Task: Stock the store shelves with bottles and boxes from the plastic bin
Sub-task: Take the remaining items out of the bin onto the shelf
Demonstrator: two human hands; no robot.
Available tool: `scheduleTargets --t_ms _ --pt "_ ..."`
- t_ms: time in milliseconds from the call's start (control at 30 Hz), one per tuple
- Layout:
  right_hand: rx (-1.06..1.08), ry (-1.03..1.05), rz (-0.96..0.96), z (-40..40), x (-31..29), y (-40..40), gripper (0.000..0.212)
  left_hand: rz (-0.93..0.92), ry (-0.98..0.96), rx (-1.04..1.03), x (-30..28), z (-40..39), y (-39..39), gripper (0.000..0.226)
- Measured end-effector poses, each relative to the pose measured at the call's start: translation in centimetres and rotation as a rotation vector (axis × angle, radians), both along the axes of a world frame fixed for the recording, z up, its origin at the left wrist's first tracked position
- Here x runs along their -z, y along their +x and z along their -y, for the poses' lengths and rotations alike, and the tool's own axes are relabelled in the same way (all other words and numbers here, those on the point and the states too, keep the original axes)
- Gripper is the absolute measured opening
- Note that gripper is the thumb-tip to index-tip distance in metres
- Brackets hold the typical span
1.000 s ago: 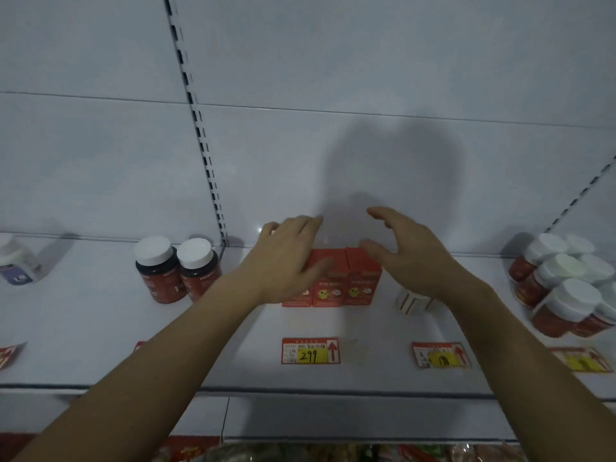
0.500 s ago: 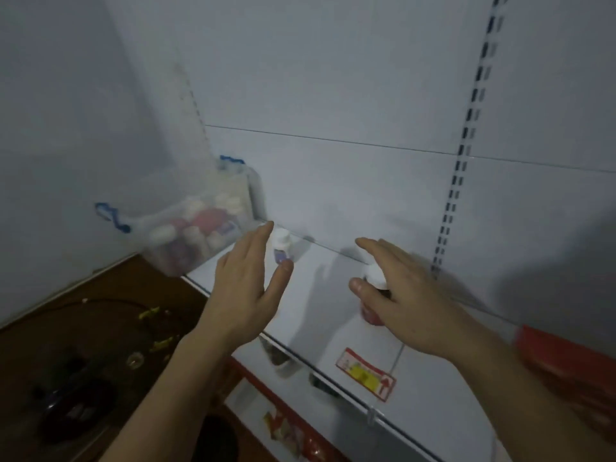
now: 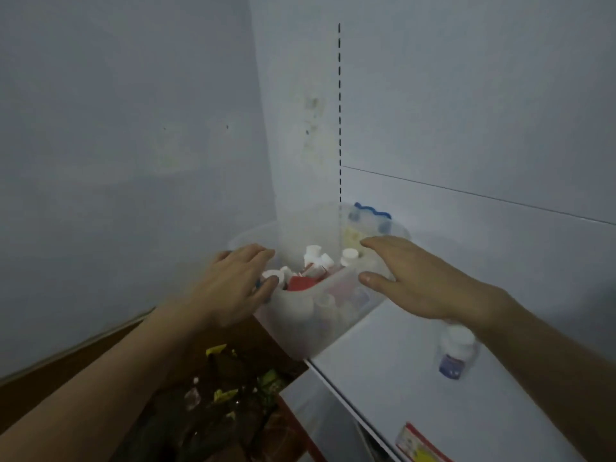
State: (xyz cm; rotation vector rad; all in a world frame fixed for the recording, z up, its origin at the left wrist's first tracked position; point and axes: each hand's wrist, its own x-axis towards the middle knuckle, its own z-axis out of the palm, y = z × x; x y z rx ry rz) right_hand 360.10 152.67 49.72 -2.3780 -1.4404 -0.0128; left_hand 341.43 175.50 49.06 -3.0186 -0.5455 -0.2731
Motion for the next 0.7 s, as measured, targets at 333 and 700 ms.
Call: scheduleTargets --t_ms 333,700 --pt "-0.004 -0.374 -0.006 -16.0 0.1 7.2 0.047 -0.399 -0.148 0.201 -1.4 -9.8 10.4 0.056" --pt "0.002 -0.617 -0.107 -21.5 4.1 10.7 0.061 -0.544 -0.153 0.192 1.8 -11.2 13.1 0.066"
